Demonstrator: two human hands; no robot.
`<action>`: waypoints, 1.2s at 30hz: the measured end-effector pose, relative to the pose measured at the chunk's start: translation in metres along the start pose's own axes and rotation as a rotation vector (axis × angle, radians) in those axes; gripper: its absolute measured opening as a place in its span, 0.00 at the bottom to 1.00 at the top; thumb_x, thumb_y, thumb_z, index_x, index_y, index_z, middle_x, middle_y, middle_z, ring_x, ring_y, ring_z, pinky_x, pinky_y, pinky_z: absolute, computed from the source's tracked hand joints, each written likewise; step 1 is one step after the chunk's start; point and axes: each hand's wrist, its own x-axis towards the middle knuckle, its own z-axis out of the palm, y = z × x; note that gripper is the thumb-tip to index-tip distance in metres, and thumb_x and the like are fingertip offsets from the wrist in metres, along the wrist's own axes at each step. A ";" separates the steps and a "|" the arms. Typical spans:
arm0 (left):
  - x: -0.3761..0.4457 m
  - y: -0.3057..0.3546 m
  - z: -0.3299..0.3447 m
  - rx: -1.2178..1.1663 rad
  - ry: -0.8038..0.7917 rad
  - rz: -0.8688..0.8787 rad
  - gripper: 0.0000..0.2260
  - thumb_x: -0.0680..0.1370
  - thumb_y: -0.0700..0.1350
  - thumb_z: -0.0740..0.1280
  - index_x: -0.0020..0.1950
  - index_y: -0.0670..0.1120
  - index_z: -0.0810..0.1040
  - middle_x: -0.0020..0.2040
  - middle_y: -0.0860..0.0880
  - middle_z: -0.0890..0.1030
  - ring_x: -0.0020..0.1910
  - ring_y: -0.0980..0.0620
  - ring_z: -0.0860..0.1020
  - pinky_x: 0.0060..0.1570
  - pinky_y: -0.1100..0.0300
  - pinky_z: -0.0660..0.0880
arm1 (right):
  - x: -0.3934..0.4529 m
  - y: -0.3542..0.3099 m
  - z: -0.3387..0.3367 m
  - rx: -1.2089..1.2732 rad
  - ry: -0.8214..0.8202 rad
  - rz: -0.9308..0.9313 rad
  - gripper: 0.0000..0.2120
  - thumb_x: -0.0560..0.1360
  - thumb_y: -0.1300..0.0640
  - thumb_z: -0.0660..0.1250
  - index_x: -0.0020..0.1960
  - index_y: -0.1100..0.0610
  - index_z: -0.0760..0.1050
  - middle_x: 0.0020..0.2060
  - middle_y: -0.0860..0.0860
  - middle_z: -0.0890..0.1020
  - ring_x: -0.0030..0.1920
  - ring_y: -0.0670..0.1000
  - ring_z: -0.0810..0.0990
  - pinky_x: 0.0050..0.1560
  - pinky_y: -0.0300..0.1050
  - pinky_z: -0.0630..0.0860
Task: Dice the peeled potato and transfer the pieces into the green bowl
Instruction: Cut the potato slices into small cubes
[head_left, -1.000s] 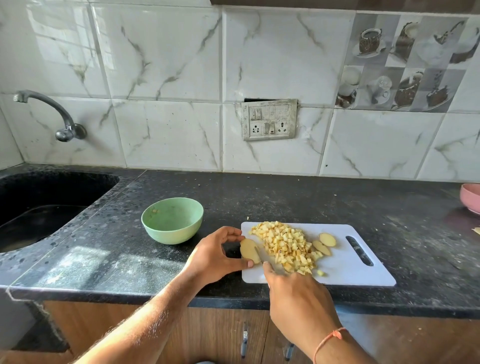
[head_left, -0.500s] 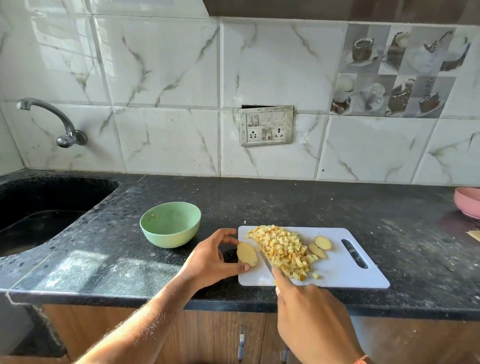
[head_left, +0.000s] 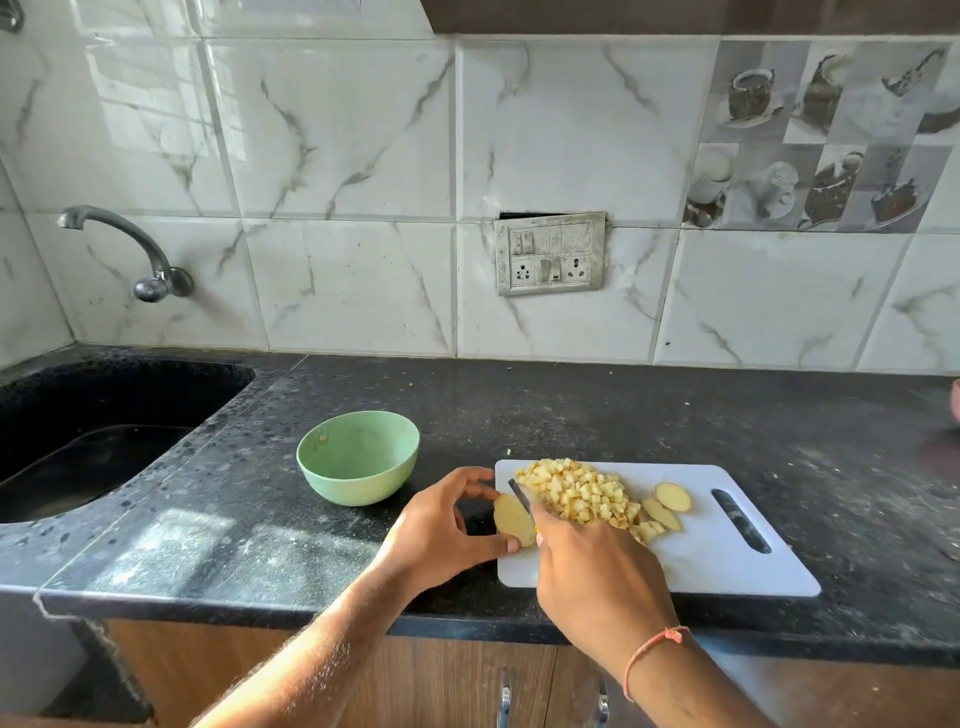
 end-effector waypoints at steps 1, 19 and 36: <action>0.000 0.000 0.000 -0.004 0.000 0.001 0.36 0.65 0.61 0.83 0.69 0.66 0.72 0.59 0.70 0.81 0.31 0.60 0.73 0.36 0.61 0.76 | 0.002 -0.001 0.001 -0.023 -0.010 -0.007 0.26 0.83 0.53 0.56 0.81 0.45 0.62 0.48 0.50 0.84 0.47 0.53 0.83 0.38 0.46 0.73; 0.001 0.001 0.000 -0.020 0.007 -0.017 0.32 0.65 0.61 0.84 0.66 0.66 0.75 0.59 0.70 0.82 0.30 0.60 0.72 0.35 0.65 0.72 | 0.004 -0.007 0.001 -0.105 -0.193 -0.050 0.30 0.81 0.60 0.57 0.82 0.48 0.59 0.54 0.54 0.82 0.55 0.58 0.81 0.50 0.51 0.78; 0.001 0.003 -0.001 -0.020 -0.004 -0.040 0.32 0.64 0.61 0.84 0.64 0.65 0.75 0.57 0.70 0.82 0.31 0.61 0.72 0.36 0.65 0.74 | -0.054 0.007 -0.031 -0.074 -0.408 0.007 0.34 0.82 0.53 0.57 0.83 0.42 0.45 0.57 0.56 0.82 0.59 0.57 0.82 0.50 0.48 0.73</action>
